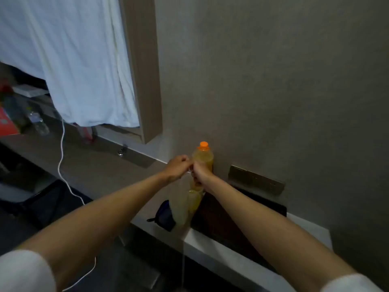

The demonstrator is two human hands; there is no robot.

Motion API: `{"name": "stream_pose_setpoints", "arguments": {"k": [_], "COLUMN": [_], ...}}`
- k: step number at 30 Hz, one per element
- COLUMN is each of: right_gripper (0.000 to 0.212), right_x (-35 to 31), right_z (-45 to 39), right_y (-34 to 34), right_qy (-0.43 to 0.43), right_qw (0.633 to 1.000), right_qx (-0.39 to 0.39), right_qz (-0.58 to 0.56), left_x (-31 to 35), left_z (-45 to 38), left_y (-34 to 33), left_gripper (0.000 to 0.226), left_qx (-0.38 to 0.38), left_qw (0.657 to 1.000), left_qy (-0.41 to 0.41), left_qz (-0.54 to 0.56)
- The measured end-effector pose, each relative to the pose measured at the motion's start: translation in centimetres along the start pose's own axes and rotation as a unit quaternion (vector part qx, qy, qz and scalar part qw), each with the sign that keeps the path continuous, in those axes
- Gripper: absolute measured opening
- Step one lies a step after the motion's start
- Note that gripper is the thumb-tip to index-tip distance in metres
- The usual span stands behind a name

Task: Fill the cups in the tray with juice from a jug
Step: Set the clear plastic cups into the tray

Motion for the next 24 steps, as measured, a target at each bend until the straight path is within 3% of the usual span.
{"name": "stream_pose_setpoints", "arguments": {"k": [3, 5, 9, 13, 17, 20, 24], "right_gripper": [0.025, 0.014, 0.049, 0.067, 0.066, 0.062, 0.07], "right_x": [2.1, 3.4, 4.8, 7.2, 9.0, 10.1, 11.4], "right_z": [-0.4, -0.2, 0.3, 0.7, -0.2, -0.5, -0.9], "right_y": [-0.9, -1.4, -2.4, -3.9, -5.0, -5.3, -5.2], "right_qy": [-0.025, -0.033, 0.004, -0.097, -0.133, -0.16, -0.18], "right_qw": [0.99, 0.983, 0.976, 0.976, 0.977, 0.976, 0.975], "right_qx": [-0.032, -0.035, -0.03, -0.077, -0.09, -0.092, -0.098], "right_qz": [0.132, 0.179, 0.216, 0.181, 0.142, 0.113, 0.088], "left_x": [-2.7, -4.6, -7.4, -10.7, -12.9, -14.2, -15.6], "left_z": [1.0, 1.6, 2.6, 2.4, 2.6, 2.3, 2.1], "left_y": [0.0, 0.0, -0.2, -1.2, -1.8, -2.2, -2.9], "left_gripper": [0.008, 0.032, 0.085, 0.113, 0.115, 0.104, 0.087], "left_qx": [-0.044, -0.091, -0.13, -0.109, -0.054, -0.036, -0.057], "left_qw": [0.995, 0.986, 0.971, 0.978, 0.994, 0.996, 0.992], "left_qy": [0.012, 0.032, 0.062, 0.054, 0.042, 0.045, 0.071], "left_qz": [-0.087, -0.133, -0.192, -0.167, -0.081, -0.071, -0.082]}}
Point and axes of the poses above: each hand's wrist, its own z-axis away from the middle knuckle, its own y-axis out of the back of the hand, x = y × z, the point moved 3 cm from there along -z, towards the middle knuckle, and after that the axes turned 2 degrees about z, right-handed, at the moved point
